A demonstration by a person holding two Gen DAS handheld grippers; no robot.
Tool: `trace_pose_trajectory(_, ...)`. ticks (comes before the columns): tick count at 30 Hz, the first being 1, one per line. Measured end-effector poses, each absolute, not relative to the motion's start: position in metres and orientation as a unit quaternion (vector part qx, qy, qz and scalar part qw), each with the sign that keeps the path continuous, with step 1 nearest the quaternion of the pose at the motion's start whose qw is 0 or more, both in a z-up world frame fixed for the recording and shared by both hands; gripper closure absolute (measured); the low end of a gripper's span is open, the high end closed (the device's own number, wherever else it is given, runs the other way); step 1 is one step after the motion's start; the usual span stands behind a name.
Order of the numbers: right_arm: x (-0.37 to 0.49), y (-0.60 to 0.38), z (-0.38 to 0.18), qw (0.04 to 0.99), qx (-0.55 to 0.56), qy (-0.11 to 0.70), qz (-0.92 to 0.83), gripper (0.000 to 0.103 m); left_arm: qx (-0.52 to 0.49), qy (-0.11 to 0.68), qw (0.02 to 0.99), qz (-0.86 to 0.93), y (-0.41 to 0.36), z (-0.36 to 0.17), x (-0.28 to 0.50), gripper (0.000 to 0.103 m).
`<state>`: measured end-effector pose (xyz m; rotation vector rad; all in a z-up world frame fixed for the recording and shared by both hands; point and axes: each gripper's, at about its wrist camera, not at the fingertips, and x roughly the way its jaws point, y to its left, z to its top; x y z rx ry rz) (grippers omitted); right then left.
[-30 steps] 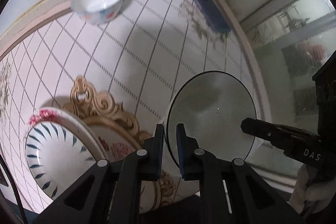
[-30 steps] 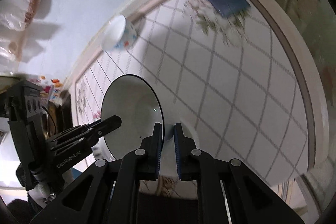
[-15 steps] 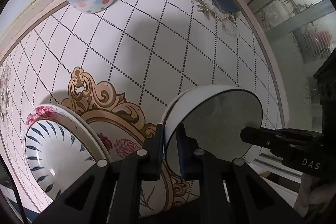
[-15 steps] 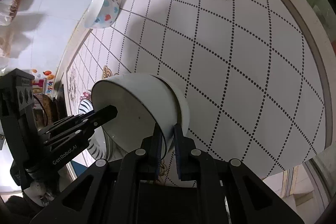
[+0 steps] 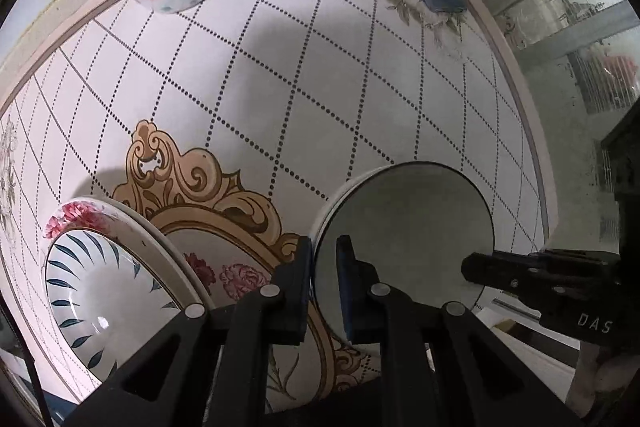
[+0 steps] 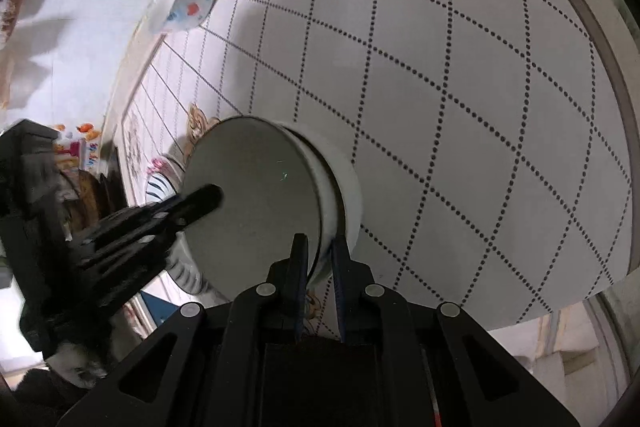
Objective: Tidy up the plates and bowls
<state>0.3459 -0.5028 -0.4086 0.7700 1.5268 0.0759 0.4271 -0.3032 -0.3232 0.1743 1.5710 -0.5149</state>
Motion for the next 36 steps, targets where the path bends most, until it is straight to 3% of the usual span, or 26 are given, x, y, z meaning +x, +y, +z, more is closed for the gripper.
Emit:
trace_pose_trajectory(5,0.359,-0.513,-0.395,0.653,0.334,0.679,0.034,0.088,0.033,0.686,0.689,-0.231,-0.287,-0.293,0.453,0.091)
trace_pose_trajectory(6,0.370,-0.516,-0.383,0.666,0.330,0.668,0.035,0.085,0.025,0.672,0.705,-0.225,-0.280,-0.282,0.467,0.087)
trace_pose_trajectory(7,0.383,-0.518,-0.371,0.679,0.331,0.655,0.039,0.081,0.015,0.657,0.722,-0.215,-0.273,-0.273,0.485,0.082)
trace_pose_trajectory(9,0.420,-0.519,-0.353,0.703,0.340,0.622,0.054,0.050,-0.007,0.630,0.754,-0.185,-0.256,-0.265,0.527,0.059)
trace_pose_trajectory(12,0.497,-0.508,-0.348,0.736,0.329,0.587,0.073,0.042,-0.029,0.612,0.781,-0.119,-0.232,-0.276,0.593,0.057)
trace_pose_trajectory(17,0.615,-0.478,-0.391,0.723,0.339,0.595,0.091,0.042,-0.101,0.647,0.751,-0.090,-0.208,-0.328,0.673,0.057)
trace_pose_trajectory(19,0.644,-0.465,-0.411,0.711,0.330,0.614,0.091,0.047,-0.104,0.660,0.739,-0.088,-0.212,-0.345,0.686,0.058)
trace_pose_trajectory(20,0.652,-0.461,-0.419,0.707,0.331,0.619,0.091,0.056,-0.102,0.661,0.739,-0.086,-0.214,-0.350,0.689,0.069)
trace_pose_trajectory(21,0.659,-0.458,-0.427,0.703,0.327,0.625,0.091,0.077,-0.098,0.660,0.740,-0.087,-0.218,-0.353,0.690,0.087)
trace_pose_trajectory(23,0.664,-0.457,-0.434,0.704,0.319,0.629,0.082,0.087,-0.065,0.657,0.747,-0.083,-0.229,-0.355,0.688,0.091)
trace_pose_trajectory(30,0.654,-0.459,-0.416,0.715,0.309,0.624,0.069,0.088,-0.040,0.638,0.763,-0.097,-0.244,-0.330,0.661,0.093)
trace_pose_trajectory(36,0.596,-0.471,-0.352,0.740,0.299,0.598,0.071,0.088,-0.031,0.616,0.773,-0.146,-0.256,-0.275,0.609,0.093)
